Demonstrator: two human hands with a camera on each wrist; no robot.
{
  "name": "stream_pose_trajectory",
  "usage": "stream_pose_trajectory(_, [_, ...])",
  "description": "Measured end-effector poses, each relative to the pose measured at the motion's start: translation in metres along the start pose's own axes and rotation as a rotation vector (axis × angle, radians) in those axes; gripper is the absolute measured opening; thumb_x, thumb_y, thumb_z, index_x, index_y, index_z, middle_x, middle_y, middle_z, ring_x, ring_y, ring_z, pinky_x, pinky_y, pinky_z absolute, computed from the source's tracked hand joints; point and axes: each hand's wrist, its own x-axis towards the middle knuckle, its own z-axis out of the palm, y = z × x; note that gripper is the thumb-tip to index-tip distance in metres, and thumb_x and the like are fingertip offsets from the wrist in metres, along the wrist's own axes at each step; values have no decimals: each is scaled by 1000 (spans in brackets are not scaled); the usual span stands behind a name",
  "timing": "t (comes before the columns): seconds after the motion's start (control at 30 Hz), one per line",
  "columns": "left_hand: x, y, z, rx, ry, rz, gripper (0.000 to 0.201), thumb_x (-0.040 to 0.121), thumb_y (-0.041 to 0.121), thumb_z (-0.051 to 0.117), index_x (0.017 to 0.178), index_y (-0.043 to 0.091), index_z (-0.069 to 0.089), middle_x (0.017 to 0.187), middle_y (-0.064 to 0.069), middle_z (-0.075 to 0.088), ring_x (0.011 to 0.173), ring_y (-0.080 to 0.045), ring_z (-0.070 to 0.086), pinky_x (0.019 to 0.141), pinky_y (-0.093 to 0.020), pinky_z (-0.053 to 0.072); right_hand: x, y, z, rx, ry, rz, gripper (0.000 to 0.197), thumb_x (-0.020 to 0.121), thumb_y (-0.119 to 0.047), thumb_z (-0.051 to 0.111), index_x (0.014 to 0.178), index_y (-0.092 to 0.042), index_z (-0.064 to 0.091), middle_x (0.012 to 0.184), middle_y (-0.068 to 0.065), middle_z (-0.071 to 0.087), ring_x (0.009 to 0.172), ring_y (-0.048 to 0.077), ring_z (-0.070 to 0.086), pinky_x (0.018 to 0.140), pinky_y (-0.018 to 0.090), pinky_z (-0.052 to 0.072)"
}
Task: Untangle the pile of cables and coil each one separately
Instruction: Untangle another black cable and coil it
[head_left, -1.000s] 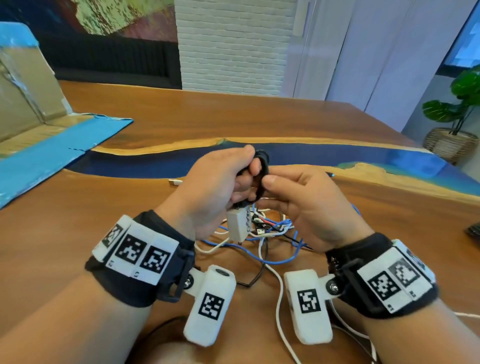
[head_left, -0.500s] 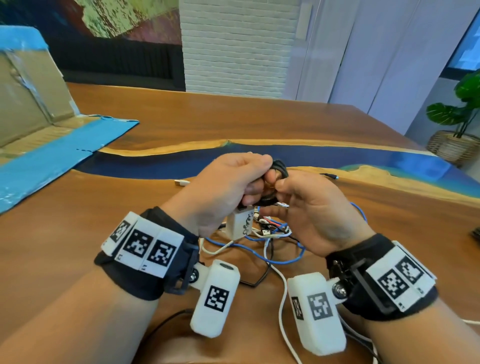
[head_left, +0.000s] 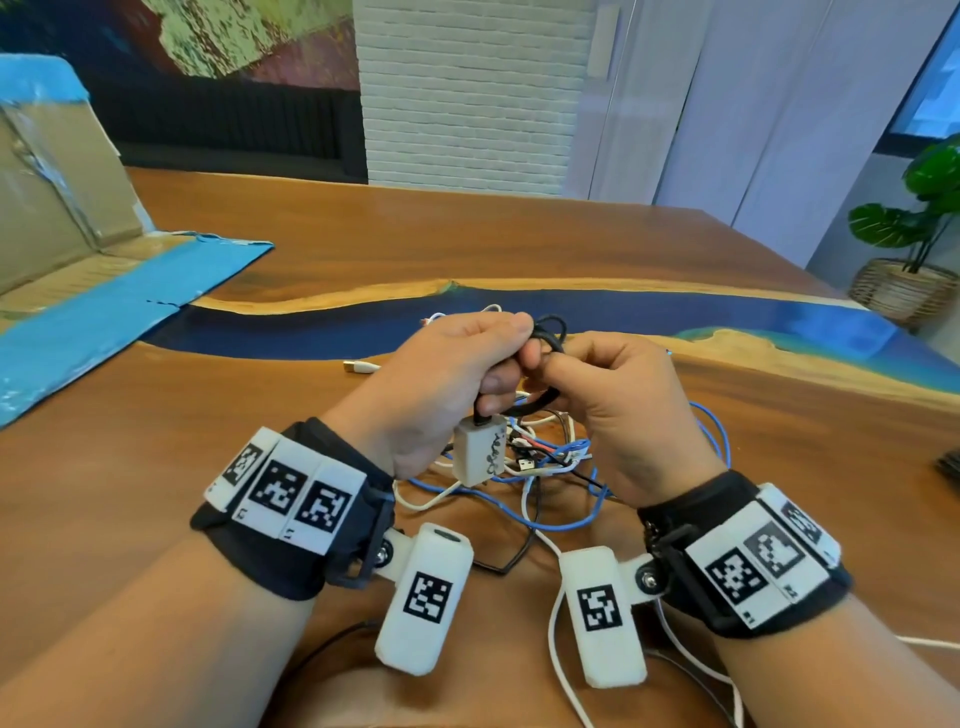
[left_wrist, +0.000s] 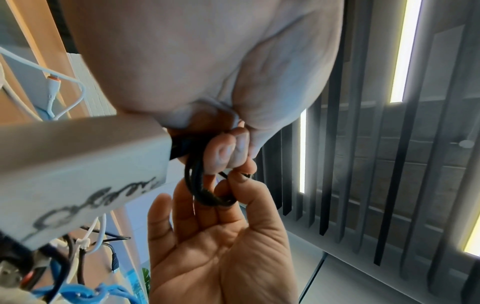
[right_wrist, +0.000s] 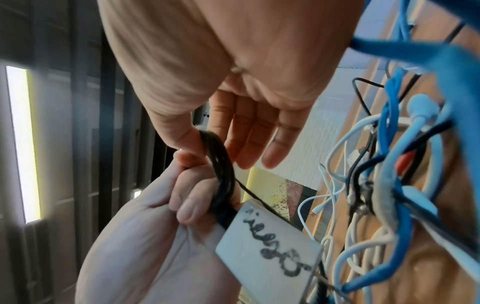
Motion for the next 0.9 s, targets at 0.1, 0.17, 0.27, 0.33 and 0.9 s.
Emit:
stream_pose_trajectory(0.1, [2,-3,1,-25,1,-6,39,109,26,41,78,9,58,54,2,32,53,-13,28,50,-18,30,1,1,-1,86,8,23,23,73,-11,77,75,-14,55,73,16,57,73,28,56,62,39,49])
stream_pose_trajectory(0.17, [3,-5,-1,-23,12,-6,39,109,26,41,78,9,58,55,1,31,52,-13,28,50,-18,29,2,-1,-2,161,-10,58,37,75,-2,76,88,-16,44,78,15,61,76,28,58,63,36,47])
stream_pose_trajectory(0.27, [4,-7,-1,-8,19,-10,40,110,24,39,81,3,57,52,2,38,50,-11,34,52,-19,33,3,-4,-3,219,-128,159,34,89,1,70,97,-15,41,72,9,66,70,24,61,68,35,48])
stream_pose_trajectory(0.33, [5,-9,2,-7,-5,-5,42,110,22,39,77,2,57,48,3,45,48,-10,41,55,-22,32,-1,-7,-2,261,-242,207,31,85,-1,71,99,-11,45,66,9,59,74,30,59,78,41,49])
stream_pose_trajectory(0.9, [6,-4,-7,26,143,42,37,110,28,41,81,11,58,55,3,34,54,-15,37,55,-25,32,2,-25,-21,306,-168,187,15,98,2,53,106,-9,59,64,9,58,61,22,60,75,39,57])
